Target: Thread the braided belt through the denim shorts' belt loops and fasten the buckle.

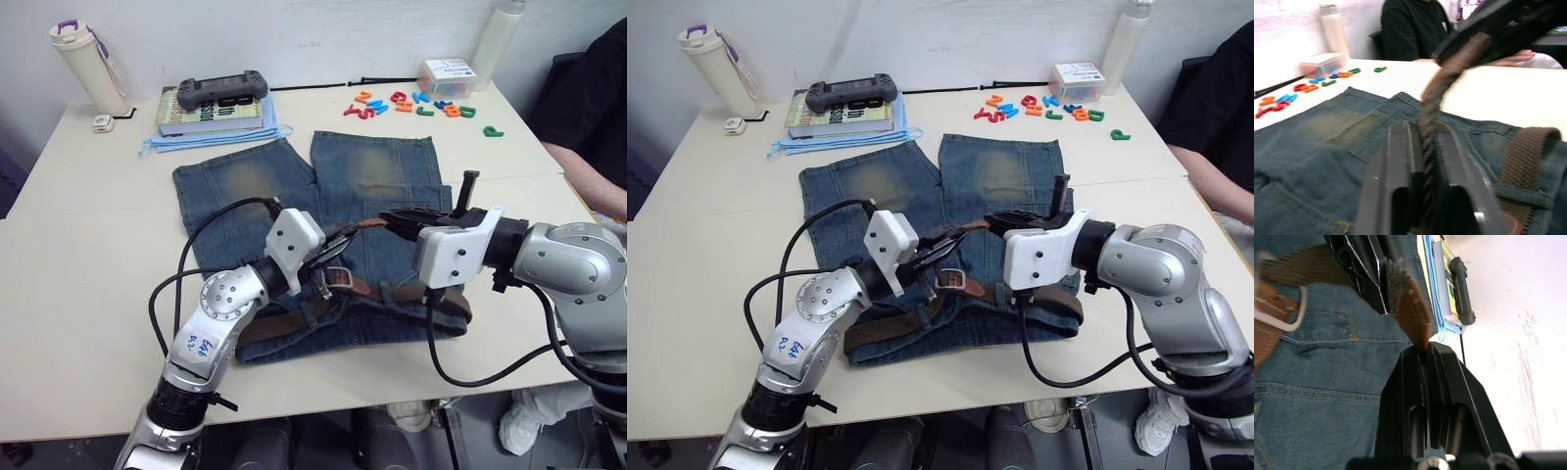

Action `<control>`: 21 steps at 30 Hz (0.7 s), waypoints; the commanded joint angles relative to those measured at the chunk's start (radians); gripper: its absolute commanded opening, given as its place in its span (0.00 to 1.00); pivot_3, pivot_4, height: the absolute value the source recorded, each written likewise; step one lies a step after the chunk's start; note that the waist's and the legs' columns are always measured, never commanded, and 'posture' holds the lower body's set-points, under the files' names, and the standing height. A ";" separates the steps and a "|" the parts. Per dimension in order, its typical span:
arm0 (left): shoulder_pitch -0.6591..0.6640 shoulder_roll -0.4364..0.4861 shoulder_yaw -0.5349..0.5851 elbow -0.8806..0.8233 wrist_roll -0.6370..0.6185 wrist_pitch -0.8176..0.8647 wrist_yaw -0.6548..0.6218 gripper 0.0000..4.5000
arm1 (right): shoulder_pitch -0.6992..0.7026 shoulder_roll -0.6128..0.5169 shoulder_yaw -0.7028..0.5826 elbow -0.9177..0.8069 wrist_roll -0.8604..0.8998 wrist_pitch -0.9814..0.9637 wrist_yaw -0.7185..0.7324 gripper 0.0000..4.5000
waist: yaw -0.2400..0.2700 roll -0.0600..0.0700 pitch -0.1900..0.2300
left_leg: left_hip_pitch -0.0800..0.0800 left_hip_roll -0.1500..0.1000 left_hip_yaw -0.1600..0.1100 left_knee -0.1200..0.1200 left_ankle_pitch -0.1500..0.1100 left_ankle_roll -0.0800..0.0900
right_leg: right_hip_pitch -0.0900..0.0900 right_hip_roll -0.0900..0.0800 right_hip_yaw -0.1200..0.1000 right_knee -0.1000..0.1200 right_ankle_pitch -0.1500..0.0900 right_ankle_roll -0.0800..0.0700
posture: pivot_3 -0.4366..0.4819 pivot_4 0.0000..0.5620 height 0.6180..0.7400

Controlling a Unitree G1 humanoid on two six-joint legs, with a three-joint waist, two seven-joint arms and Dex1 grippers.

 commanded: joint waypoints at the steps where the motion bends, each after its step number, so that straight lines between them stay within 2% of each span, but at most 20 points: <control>1: -0.011 -0.007 0.007 -0.018 0.010 -0.020 0.003 0.01 | -0.011 -0.005 0.001 -0.044 0.012 -0.002 0.003 0.00 | 0.000 0.000 0.000 | 0.000 0.000 0.000 0.000 0.000 0.000 | 0.000 0.000 0.000 0.000 0.000 0.000 | 0.48 0.27 0.92; 8: 0.002 -0.053 0.035 -0.015 -0.037 0.043 0.024 0.01 | -0.021 0.017 -0.004 -0.062 0.013 0.059 -0.022 0.00 | 0.001 0.000 0.000 | -0.001 0.000 0.000 0.001 0.000 0.000 | 0.000 0.000 0.000 0.000 0.000 0.000 | 0.48 0.27 0.92; 12: 0.009 -0.090 0.122 -0.008 -0.138 0.112 0.026 0.00 | -0.020 0.086 -0.041 -0.103 0.068 0.251 -0.068 0.35 | 0.000 0.000 0.000 | -0.001 0.000 0.000 0.002 0.000 0.000 | -0.001 0.000 0.000 0.002 0.000 0.000 | 0.48 0.27 0.92; 16: 0.011 -0.105 0.193 0.000 -0.233 0.189 0.025 0.00 | 0.003 0.124 -0.095 -0.153 0.185 0.570 -0.072 0.82 | 0.002 0.000 0.000 | -0.003 0.000 0.000 0.004 0.000 0.000 | -0.003 0.000 0.000 0.004 0.000 0.000 | 0.48 0.27 0.92; 17: 0.012 -0.107 0.203 -0.002 -0.249 0.203 0.025 0.00 | 0.010 0.132 -0.114 -0.164 0.227 0.668 -0.072 0.91 | 0.002 0.000 0.000 | -0.003 0.000 0.000 0.004 0.000 0.000 | -0.003 0.000 0.000 0.005 0.000 0.000 | 0.48 0.27 0.92; 19: 0.015 -0.110 0.216 -0.010 -0.281 0.225 0.026 0.00 | 0.024 0.155 -0.135 -0.173 0.276 0.829 -0.098 0.91 | 0.003 0.000 0.000 | -0.003 -0.001 -0.001 0.005 0.000 0.000 | -0.003 -0.001 0.000 0.005 0.000 0.000 | 0.48 0.27 0.92; 21: 0.019 -0.111 0.222 -0.022 -0.311 0.241 0.020 0.00 | 0.053 0.165 -0.097 -0.191 0.294 0.897 -0.118 0.91 | 0.003 0.000 0.000 | -0.003 -0.001 -0.001 0.005 0.000 0.000 | -0.003 -0.001 0.000 0.005 0.000 0.000 | 0.48 0.27 0.92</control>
